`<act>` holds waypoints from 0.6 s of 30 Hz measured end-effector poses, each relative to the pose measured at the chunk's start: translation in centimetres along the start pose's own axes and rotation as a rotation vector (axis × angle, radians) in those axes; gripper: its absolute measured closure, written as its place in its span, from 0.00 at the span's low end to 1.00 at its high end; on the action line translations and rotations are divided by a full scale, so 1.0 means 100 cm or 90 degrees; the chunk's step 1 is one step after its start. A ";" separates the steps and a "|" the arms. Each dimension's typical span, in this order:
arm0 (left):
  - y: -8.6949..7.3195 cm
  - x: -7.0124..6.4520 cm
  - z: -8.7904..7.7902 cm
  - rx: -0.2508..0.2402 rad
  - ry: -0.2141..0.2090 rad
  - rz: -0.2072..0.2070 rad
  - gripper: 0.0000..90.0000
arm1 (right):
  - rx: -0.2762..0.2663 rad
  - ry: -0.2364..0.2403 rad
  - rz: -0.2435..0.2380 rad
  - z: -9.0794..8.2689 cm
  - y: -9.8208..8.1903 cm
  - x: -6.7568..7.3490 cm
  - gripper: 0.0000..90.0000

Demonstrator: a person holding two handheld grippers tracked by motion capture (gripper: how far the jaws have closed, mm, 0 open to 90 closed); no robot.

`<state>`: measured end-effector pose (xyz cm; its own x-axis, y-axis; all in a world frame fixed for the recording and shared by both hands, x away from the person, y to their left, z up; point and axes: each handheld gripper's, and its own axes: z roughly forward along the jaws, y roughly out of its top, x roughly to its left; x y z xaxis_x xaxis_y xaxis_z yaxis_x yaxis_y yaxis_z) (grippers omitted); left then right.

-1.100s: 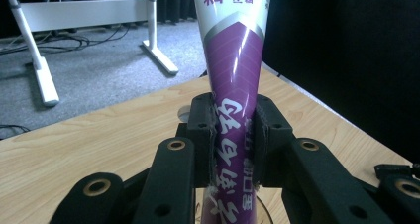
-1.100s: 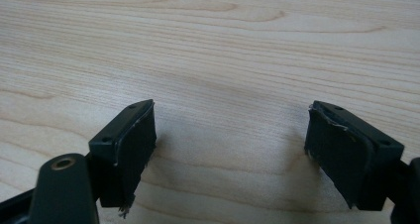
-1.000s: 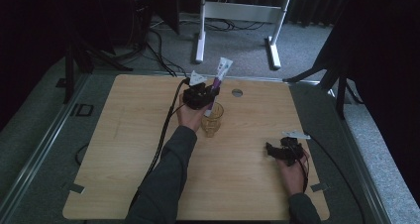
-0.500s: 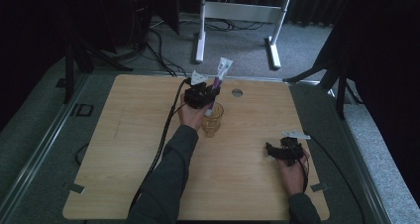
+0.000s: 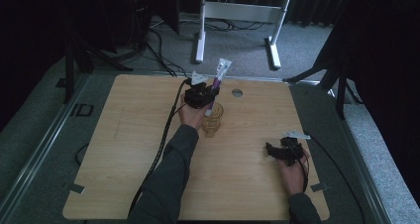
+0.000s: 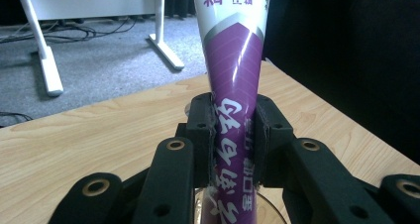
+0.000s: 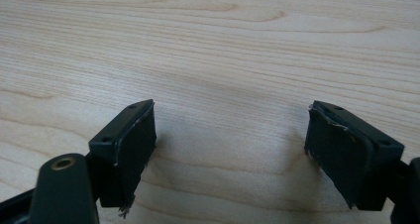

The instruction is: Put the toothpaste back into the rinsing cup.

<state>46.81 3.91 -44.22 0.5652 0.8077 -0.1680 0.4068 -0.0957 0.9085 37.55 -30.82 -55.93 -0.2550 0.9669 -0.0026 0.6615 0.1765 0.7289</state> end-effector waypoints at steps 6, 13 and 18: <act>0.001 0.000 0.002 -0.002 0.002 0.001 0.81 | 0.000 0.000 0.000 0.000 0.000 0.000 0.22; -0.002 -0.001 0.006 0.009 0.001 0.003 0.81 | 0.000 0.000 0.000 0.000 0.000 0.000 0.22; -0.003 -0.002 0.009 0.012 0.000 0.006 0.81 | 0.000 0.000 0.000 0.000 0.000 0.000 0.22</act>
<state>47.20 3.21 -44.85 0.5691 0.8065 -0.1600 0.4150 -0.1138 0.9027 37.55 -30.82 -55.93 -0.2551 0.9669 -0.0030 0.6616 0.1768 0.7287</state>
